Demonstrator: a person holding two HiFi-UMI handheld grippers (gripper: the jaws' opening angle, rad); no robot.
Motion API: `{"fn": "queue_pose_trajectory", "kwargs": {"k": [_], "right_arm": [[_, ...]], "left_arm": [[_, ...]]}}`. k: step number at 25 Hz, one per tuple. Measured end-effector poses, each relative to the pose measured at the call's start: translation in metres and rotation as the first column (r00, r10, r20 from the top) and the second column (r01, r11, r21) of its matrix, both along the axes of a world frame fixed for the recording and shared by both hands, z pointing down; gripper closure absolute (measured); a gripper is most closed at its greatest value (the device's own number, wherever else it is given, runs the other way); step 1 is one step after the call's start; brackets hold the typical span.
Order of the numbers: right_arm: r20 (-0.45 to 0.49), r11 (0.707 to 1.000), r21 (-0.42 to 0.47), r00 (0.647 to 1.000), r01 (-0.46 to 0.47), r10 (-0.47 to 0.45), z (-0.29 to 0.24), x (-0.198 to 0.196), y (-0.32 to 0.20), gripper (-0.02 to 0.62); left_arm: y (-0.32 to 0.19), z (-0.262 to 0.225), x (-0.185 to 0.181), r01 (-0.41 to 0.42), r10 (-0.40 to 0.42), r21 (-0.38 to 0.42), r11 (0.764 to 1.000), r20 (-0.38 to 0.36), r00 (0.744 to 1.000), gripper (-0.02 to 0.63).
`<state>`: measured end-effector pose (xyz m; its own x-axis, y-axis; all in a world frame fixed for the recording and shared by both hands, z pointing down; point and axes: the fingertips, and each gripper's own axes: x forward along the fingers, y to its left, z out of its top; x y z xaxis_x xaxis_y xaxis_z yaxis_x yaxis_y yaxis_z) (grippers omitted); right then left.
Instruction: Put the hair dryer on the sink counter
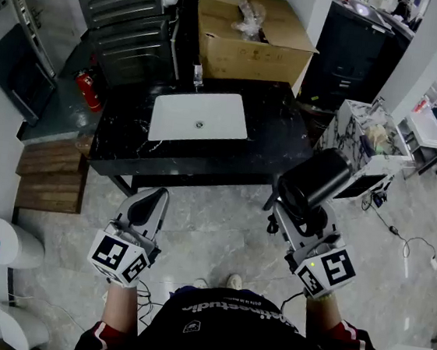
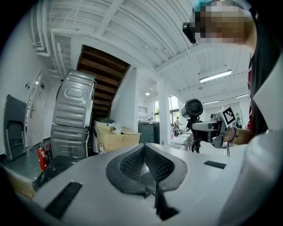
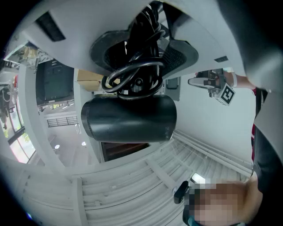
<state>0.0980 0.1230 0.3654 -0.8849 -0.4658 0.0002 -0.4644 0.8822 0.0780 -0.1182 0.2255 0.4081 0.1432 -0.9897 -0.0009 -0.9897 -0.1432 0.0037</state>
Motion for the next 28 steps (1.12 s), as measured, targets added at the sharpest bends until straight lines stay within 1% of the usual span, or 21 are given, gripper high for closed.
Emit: {"fn": "queue_pose_trajectory", "kwargs": {"k": [9,16,21,28], "right_arm": [[-0.003,0.999,0.02,1.0,0.03,-0.029,-0.007,-0.005,0.003,0.358],[-0.042,0.997,0.035,0.997,0.069,-0.067,-0.003,-0.005,0.003,0.359],[-0.049,0.996,0.038,0.995,0.083,-0.081,0.0,0.001,-0.001,0.359],[-0.037,0.997,0.006,0.996,0.079,-0.078,0.005,0.016,-0.023,0.357]], "left_arm": [[0.001,-0.006,0.0,0.005,-0.005,0.006,1.0,-0.017,1.0,0.591],[-0.007,-0.002,0.007,-0.009,0.009,0.006,1.0,-0.022,1.0,0.591],[-0.017,-0.002,0.017,-0.012,0.012,0.007,1.0,-0.031,0.999,0.591],[-0.036,0.0,0.031,0.003,-0.004,-0.008,1.0,-0.043,0.999,0.591]]}}
